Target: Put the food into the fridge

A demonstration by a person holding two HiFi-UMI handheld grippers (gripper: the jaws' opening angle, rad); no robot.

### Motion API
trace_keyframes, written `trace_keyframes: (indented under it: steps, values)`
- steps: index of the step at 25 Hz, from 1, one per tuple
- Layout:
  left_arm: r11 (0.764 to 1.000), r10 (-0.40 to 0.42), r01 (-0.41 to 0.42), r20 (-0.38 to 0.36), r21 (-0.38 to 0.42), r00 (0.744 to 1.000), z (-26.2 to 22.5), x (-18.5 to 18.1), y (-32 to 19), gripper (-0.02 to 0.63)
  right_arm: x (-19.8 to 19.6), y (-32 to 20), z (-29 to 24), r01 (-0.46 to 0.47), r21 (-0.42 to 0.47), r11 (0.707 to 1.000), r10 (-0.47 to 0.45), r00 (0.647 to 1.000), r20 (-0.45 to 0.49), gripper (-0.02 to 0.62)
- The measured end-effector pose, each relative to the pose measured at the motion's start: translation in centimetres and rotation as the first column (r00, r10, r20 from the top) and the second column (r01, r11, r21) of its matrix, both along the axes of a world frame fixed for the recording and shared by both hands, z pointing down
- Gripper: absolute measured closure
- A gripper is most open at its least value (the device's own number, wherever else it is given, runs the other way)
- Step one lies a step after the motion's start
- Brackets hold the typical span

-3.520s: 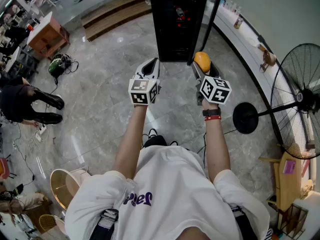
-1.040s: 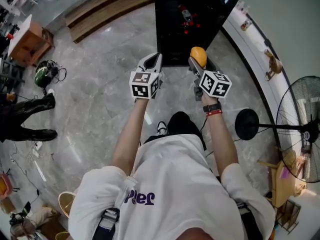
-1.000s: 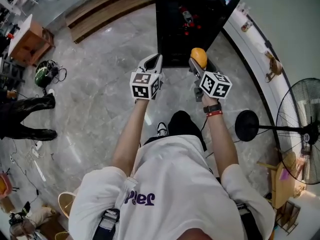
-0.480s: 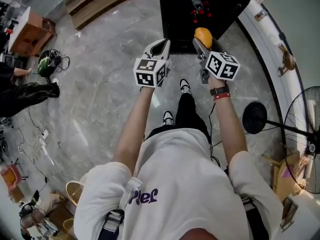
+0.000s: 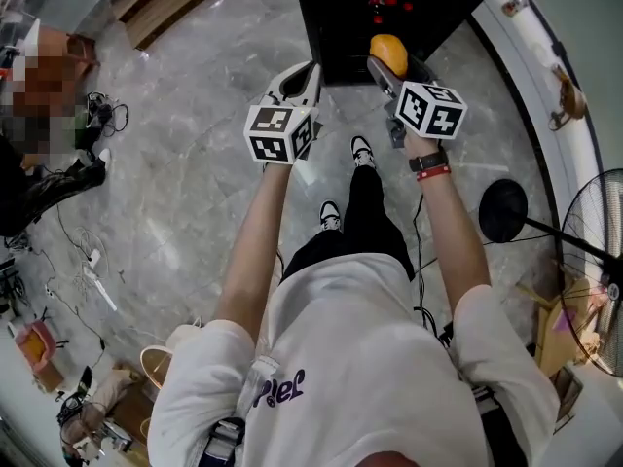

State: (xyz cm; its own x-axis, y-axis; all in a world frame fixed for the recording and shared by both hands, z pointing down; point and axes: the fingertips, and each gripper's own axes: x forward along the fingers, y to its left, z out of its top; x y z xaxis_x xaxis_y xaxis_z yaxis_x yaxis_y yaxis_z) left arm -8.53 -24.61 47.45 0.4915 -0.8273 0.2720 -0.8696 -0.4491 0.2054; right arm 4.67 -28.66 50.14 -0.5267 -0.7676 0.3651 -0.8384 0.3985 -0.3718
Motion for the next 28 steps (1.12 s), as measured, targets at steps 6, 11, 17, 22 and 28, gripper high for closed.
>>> trace_keyframes:
  steps: [6, 11, 17, 22, 28]
  values:
    - [1.000, 0.012, -0.012, 0.007, -0.019, 1.000, 2.3, 0.8, -2.1, 0.586, 0.5, -3.0, 2.8, 0.002, -0.023, 1.000, -0.002, 1.000, -0.013, 0.256]
    - [1.000, 0.019, -0.019, 0.009, -0.023, 1.000, 3.7, 1.0, -3.8, 0.587, 1.0, -5.4, 5.1, -0.013, -0.041, 0.999, 0.013, 1.000, -0.003, 0.256]
    - [1.000, -0.002, 0.002, 0.033, -0.012, 0.999, 5.1, 0.8, -5.3, 0.586, 1.1, -7.8, 7.7, -0.014, -0.065, 0.998, 0.014, 1.000, 0.000, 0.255]
    - [1.000, -0.024, 0.025, 0.045, -0.019, 0.999, 5.8, 0.5, -6.4, 0.586, 0.5, -9.9, 9.6, 0.018, -0.080, 0.997, -0.019, 1.000, -0.016, 0.255]
    - [0.998, -0.054, 0.055, 0.038, -0.027, 0.998, 6.9, 0.1, -7.8, 0.586, -0.5, -12.6, 12.1, 0.038, -0.106, 0.994, -0.040, 0.999, -0.018, 0.255]
